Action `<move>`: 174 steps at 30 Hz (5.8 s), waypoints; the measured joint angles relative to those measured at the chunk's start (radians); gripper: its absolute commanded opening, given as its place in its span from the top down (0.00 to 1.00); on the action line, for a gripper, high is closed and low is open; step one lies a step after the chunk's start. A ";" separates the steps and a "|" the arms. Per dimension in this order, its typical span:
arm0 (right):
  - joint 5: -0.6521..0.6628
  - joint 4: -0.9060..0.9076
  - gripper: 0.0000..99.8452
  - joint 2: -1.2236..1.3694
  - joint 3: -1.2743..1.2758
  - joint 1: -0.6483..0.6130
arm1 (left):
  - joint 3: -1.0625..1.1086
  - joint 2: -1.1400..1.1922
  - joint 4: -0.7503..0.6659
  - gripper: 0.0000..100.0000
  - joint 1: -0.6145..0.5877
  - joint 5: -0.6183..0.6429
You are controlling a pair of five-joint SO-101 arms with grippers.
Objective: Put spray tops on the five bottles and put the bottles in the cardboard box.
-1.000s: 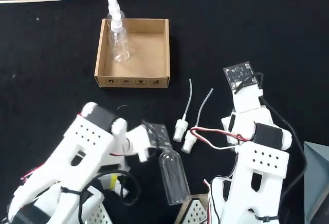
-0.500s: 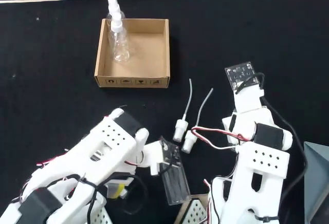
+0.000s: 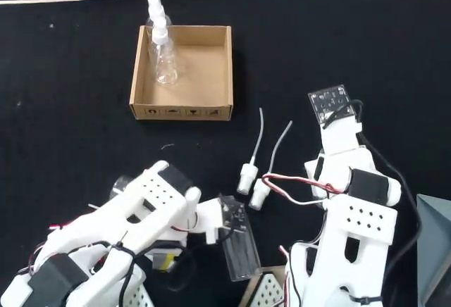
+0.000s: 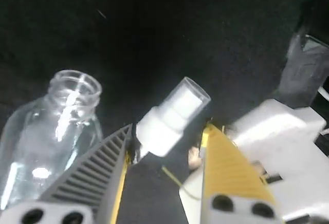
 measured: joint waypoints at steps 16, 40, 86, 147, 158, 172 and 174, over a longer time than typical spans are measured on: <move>0.000 0.000 0.96 0.000 0.011 0.002 | 0.137 0.000 -0.198 0.91 0.002 0.000; 0.000 0.000 0.96 0.000 0.011 0.002 | 0.002 0.000 0.064 0.97 0.000 -0.002; -0.040 -0.287 0.96 -0.003 0.163 0.000 | -0.549 0.002 0.282 0.97 -0.006 0.328; -0.074 0.021 0.99 -0.002 -0.173 0.002 | -0.804 -0.296 0.198 0.97 -0.180 0.710; -0.074 0.031 0.99 -0.215 -0.175 -0.098 | -0.715 -0.466 0.110 0.97 -0.183 0.747; -0.121 0.018 0.99 -0.219 -0.175 -0.373 | -0.597 -0.666 -0.011 0.97 -0.222 0.769; -0.124 0.003 0.99 -0.219 -0.175 -0.417 | -0.595 -0.666 -0.035 0.97 -0.265 0.773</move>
